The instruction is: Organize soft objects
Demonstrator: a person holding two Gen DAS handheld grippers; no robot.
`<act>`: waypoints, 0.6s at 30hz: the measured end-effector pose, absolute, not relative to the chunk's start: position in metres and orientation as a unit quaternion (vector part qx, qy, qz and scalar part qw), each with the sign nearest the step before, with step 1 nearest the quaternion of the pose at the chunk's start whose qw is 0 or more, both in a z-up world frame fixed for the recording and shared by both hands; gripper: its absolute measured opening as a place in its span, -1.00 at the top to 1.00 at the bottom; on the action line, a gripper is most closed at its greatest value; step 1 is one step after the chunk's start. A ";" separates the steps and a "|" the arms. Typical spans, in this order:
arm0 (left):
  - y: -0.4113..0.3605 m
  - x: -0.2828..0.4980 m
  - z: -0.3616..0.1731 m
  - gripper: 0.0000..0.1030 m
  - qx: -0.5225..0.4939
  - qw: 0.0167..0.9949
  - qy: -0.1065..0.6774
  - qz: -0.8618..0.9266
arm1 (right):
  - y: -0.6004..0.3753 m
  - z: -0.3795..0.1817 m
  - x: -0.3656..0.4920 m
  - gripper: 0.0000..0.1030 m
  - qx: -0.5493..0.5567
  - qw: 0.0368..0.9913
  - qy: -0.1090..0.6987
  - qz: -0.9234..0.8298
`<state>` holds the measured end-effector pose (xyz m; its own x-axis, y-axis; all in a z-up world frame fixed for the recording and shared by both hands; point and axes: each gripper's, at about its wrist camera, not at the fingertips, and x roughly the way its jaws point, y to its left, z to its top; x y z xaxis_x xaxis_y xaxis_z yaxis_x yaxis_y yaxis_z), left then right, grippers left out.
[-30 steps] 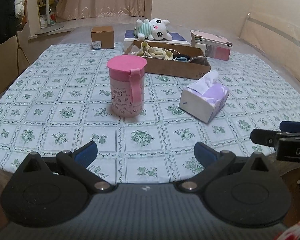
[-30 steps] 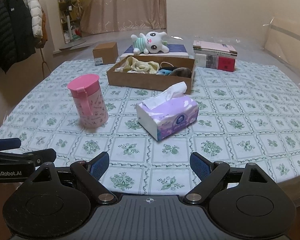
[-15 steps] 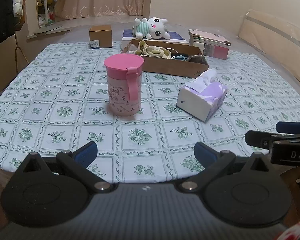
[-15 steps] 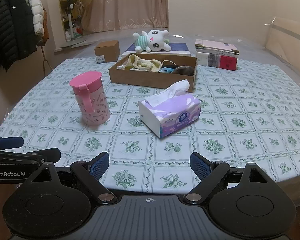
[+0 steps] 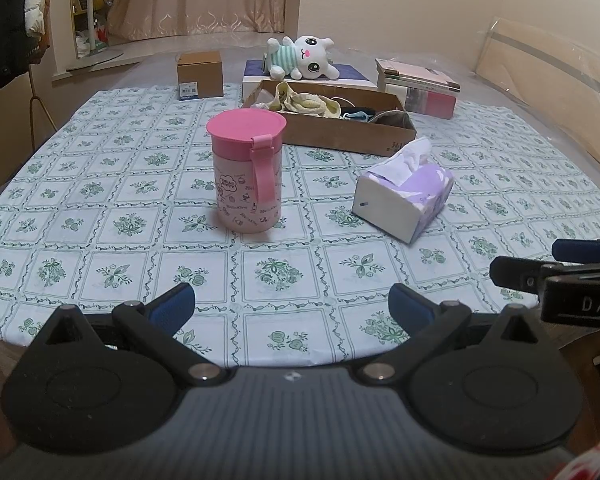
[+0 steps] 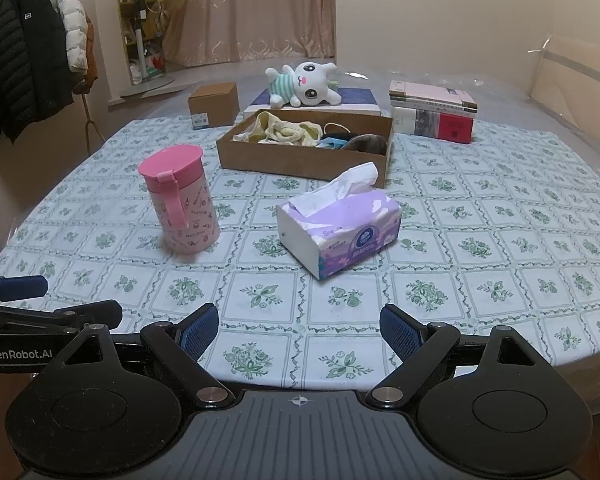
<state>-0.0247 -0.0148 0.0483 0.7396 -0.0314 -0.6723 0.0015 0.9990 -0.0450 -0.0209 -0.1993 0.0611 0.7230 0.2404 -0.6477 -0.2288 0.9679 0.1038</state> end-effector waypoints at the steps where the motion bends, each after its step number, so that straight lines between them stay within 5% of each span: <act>1: -0.015 -0.025 0.048 -0.98 -0.021 0.932 0.361 -0.009 | -0.200 0.061 -0.021 -0.70 0.009 0.928 0.350 0.126; 18: -0.014 -0.026 0.051 -0.99 -0.020 0.934 0.356 -0.009 | -0.201 0.062 -0.021 -0.70 0.008 0.929 0.349 0.127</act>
